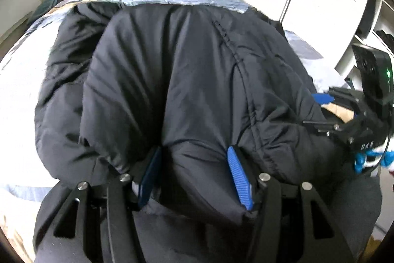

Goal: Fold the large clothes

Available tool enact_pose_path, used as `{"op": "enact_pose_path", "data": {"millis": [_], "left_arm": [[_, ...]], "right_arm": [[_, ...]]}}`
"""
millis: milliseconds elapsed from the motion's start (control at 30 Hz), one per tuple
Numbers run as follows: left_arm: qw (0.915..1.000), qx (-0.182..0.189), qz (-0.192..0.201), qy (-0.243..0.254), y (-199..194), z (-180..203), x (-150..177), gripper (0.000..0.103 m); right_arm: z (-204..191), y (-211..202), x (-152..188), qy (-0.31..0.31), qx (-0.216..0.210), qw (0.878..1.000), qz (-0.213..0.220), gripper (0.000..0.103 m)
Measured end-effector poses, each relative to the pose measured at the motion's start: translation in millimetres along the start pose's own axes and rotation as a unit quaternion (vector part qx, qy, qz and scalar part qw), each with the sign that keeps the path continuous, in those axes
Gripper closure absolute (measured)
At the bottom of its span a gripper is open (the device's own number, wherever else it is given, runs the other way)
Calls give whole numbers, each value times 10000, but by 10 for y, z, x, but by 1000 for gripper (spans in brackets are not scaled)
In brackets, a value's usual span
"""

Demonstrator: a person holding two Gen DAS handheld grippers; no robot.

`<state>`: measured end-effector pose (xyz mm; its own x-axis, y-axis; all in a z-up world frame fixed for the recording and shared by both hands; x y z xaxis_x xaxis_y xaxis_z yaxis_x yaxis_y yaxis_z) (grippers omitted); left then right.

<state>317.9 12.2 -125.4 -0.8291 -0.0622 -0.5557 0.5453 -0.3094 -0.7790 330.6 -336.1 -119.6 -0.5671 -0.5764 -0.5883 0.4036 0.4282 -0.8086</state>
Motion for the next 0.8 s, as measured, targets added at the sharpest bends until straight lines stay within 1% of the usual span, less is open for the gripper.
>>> {"op": "enact_pose_path", "data": {"millis": [100,233,433,567,800], "left_arm": [[9998,-160,64,62,-118,113,64,49],[9991,-402,166,11,-317,204,151,49],[9968,-647,461,59,-766,282,302,49],[9941,-866,649,120,-1014,352,423,49],[9899,-1099,891,94,-1375,394,796,49]], "right_arm": [[-40,-104,17,161,73,9998,-51,25],[-138,-262,71,327,130,9993,-108,25],[-314,-547,194,412,314,9986,-121,25],[-448,-775,377,432,398,9982,-99,25],[-577,-1295,745,741,529,9957,184,25]]}}
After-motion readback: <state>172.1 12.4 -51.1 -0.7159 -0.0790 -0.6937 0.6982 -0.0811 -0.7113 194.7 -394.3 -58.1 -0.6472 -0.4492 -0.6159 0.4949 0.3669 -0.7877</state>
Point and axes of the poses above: each gripper's, at about its wrist camera, not at the fingertips, and y roughly the way its jaws point, z to its right, x to its underside, the point moved 1 cm from there along y, roughly the way its jaws point, and after that the axes turned 15 degrees about -y, right-handed, at the moved point
